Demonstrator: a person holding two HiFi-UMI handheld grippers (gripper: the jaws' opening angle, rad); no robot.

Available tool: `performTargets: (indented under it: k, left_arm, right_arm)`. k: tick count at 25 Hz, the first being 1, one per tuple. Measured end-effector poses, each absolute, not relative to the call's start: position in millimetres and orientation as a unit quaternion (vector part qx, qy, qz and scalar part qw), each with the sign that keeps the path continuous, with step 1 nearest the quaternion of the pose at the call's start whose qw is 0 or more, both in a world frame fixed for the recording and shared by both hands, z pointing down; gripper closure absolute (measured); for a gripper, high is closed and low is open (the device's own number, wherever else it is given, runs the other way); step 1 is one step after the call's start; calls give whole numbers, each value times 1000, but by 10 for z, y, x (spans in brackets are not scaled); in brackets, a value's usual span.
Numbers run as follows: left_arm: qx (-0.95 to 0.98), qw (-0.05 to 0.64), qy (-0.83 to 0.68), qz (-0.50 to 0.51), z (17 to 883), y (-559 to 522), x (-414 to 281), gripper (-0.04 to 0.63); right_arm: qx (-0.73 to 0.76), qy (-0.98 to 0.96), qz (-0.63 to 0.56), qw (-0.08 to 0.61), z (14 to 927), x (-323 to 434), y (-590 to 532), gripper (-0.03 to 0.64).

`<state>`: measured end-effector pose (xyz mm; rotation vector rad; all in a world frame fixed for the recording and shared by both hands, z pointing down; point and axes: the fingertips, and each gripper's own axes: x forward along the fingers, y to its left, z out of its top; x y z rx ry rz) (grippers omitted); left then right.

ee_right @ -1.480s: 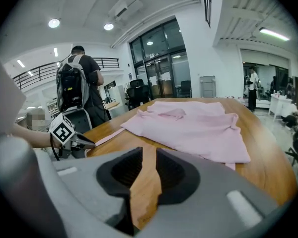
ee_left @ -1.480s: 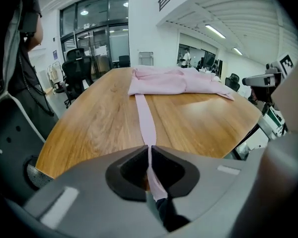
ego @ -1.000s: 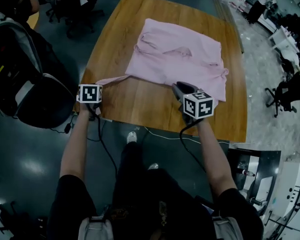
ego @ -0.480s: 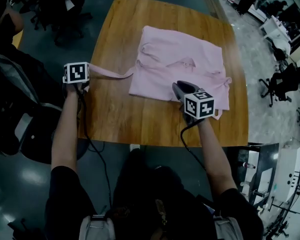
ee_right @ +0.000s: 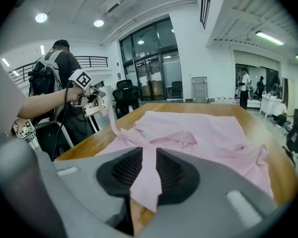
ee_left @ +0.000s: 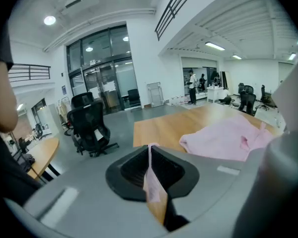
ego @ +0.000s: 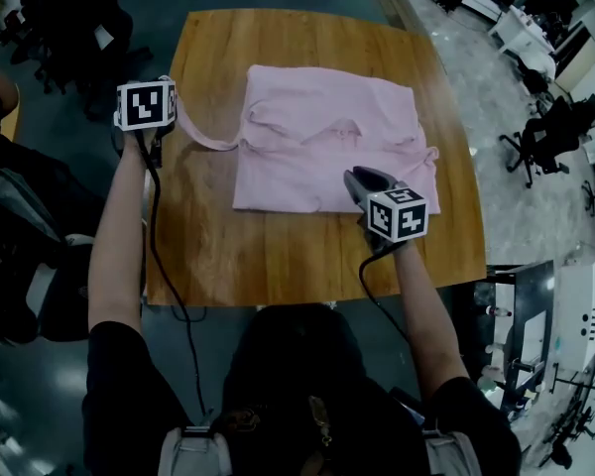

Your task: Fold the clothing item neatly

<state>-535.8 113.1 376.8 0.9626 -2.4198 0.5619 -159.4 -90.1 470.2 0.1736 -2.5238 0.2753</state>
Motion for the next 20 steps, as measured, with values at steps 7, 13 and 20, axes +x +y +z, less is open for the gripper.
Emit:
performTargets:
  k: [7,13,20]
  left_arm:
    - [465,197,-834,222,3369,-196,-4284,571]
    - [537,182,-789,235,3185,-1265,-3420,571]
    - [594,228,-719,281,3943,-2246,-2589,566]
  right_arm:
    - [69,-952,121,273,4689,-1232,-1423,529]
    - [65,-952,137,266,4710,-834,-1918,529]
    - [97,-943,160,277,4881,-158,-2556,529]
